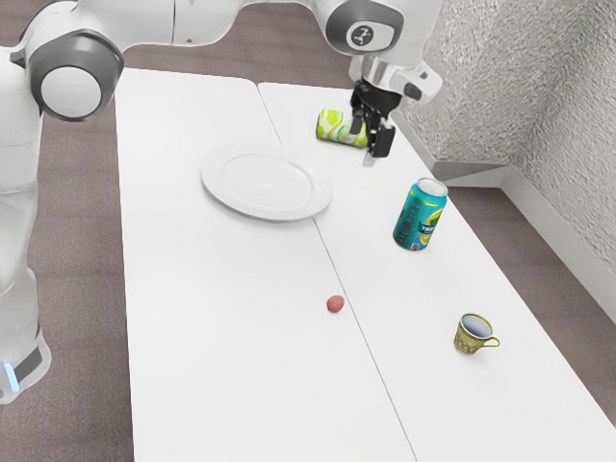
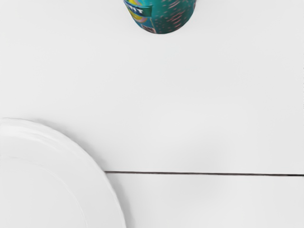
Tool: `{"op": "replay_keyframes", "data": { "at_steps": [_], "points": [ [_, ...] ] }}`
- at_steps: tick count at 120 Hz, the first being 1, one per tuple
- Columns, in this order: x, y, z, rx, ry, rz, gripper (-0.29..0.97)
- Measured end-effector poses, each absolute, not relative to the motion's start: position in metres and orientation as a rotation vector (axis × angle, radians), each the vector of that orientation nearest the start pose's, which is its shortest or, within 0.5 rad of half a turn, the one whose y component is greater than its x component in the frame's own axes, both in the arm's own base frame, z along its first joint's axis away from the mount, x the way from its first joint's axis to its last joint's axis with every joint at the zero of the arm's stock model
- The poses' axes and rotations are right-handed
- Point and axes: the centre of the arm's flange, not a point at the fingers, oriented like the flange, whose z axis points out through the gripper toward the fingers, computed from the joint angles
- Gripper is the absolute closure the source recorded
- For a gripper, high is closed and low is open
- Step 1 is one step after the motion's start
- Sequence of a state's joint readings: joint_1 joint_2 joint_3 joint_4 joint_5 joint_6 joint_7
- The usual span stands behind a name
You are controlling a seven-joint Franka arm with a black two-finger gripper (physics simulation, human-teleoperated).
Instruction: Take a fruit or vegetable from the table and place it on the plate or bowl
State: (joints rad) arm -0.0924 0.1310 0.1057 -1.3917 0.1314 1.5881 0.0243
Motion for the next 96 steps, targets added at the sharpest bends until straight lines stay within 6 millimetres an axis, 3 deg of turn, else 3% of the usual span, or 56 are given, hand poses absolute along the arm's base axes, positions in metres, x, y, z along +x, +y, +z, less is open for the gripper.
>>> {"op": "replay_keyframes", "data": {
  "at_steps": [29,52,65,88,96],
  "points": [
    [0.601,0.017,0.639,-2.991,0.025,-0.146,0.0],
    [0.614,0.014,0.616,-2.988,0.035,-0.102,0.0],
    [0.622,-0.009,0.598,-2.989,0.087,-0.067,0.0],
    [0.621,-0.056,0.592,-2.988,0.171,-0.063,0.0],
    [0.621,-0.054,0.582,-3.029,0.145,-0.032,0.0]
  ]
}}
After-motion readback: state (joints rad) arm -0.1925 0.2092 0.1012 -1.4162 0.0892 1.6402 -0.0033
